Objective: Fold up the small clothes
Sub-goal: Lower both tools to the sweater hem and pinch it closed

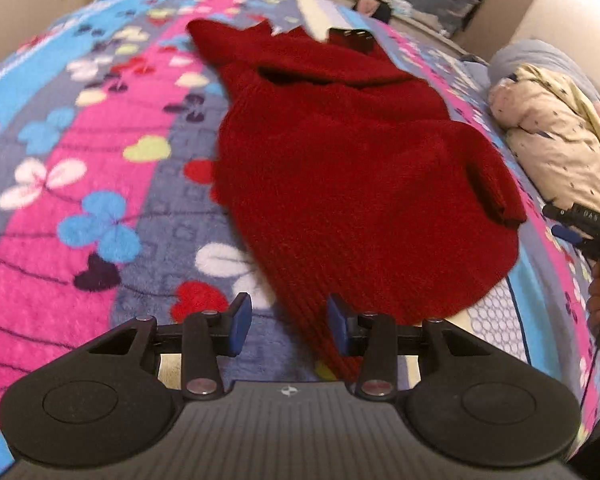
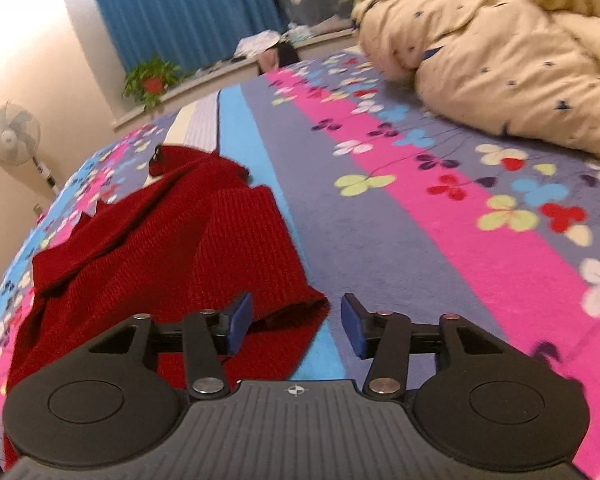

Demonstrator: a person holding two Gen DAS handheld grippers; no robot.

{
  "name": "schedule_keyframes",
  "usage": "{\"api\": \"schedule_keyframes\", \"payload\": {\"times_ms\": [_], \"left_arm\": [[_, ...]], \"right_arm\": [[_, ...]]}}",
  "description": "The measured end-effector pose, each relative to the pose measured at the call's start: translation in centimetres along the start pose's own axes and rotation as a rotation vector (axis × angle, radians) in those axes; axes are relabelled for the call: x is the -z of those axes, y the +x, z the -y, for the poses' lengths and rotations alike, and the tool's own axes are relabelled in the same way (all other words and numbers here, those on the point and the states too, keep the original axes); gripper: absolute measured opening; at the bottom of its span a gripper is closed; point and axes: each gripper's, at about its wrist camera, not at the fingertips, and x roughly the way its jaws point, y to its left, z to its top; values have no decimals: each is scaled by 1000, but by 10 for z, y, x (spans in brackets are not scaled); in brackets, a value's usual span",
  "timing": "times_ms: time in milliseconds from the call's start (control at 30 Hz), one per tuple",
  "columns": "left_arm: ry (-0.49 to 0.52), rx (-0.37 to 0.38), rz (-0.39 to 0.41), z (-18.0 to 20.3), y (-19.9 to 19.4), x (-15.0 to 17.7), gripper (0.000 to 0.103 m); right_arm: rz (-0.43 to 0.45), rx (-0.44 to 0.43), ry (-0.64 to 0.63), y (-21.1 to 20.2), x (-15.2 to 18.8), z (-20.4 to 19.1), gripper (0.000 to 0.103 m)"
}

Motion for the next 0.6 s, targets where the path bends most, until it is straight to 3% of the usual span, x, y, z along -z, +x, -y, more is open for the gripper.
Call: {"api": "schedule_keyframes", "payload": {"times_ms": [200,333,533,600], "left_arm": [[-79,28,-45,-7,23,-3,49],[-78,24,-33,-3,31,-7,60],[-75,20,13,3,37,-8,62],[-58,13,31,6,38,-7,62]], "right_arm": [[-16,-26,-33,46,-6,-5,61],[-50,-52,2,71,-7,1,63],[-63,-58,-63,88,-2,-8,68],[-56,-62,-69,88,-3,-10,63]]}}
